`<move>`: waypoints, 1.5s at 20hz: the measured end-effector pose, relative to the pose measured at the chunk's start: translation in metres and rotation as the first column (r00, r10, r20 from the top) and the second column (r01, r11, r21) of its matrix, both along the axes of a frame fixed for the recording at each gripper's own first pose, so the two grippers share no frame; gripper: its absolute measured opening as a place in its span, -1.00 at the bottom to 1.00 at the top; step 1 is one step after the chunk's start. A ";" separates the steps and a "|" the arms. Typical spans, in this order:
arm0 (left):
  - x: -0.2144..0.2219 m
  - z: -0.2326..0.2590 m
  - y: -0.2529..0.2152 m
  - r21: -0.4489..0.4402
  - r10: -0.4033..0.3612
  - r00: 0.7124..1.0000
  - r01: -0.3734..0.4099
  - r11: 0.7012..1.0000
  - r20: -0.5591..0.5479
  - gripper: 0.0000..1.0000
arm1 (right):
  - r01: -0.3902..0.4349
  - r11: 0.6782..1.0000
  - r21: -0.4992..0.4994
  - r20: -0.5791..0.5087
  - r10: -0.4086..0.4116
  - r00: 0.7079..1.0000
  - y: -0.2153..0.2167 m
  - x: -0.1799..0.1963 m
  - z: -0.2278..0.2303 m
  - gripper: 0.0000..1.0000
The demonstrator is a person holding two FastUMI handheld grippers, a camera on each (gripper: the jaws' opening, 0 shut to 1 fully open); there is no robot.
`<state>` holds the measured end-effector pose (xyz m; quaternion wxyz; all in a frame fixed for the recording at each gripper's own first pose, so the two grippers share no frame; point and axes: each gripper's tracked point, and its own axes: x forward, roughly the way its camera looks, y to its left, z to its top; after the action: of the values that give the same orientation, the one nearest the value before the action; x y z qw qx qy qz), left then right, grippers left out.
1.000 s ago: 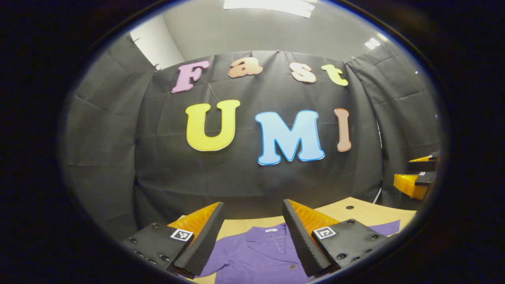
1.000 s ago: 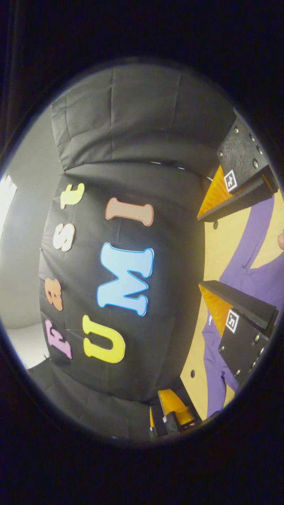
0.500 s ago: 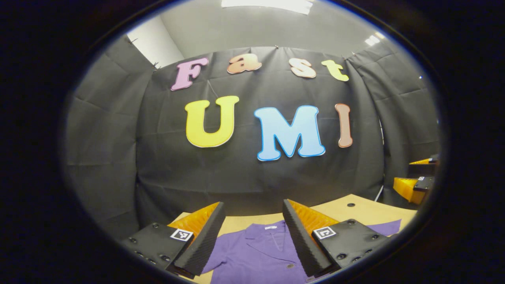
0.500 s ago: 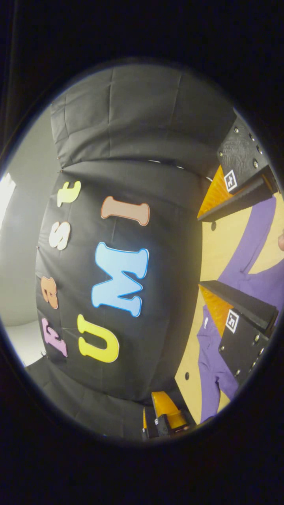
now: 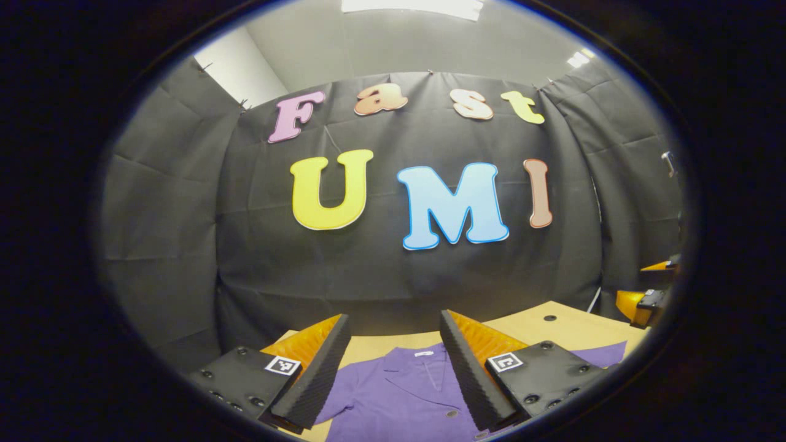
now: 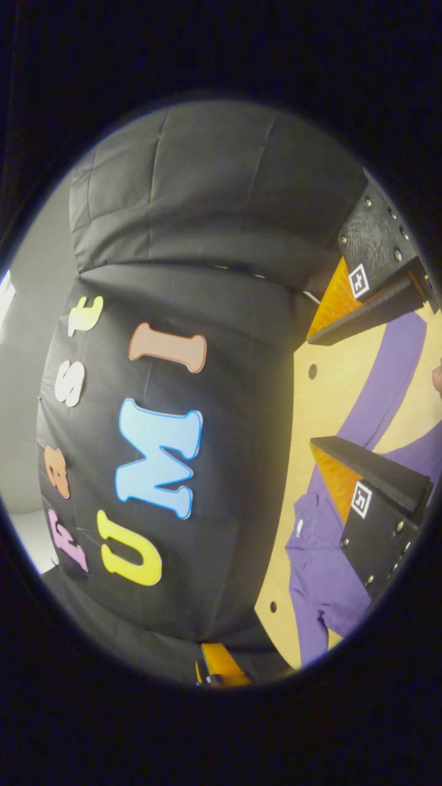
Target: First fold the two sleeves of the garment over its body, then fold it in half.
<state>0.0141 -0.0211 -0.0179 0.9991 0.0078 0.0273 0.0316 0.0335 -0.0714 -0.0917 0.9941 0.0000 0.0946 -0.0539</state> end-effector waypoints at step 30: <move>-0.039 -0.039 -0.024 0.031 0.132 0.986 -0.130 0.991 -0.103 0.92 | 0.466 0.843 0.269 -0.722 -0.144 0.677 -0.117 -0.022 -0.289 0.87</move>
<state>-0.0252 -0.0448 -0.0572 0.9919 0.0199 0.0796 0.0972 0.0113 -0.1886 -0.3804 0.8396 0.2170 0.4572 -0.1975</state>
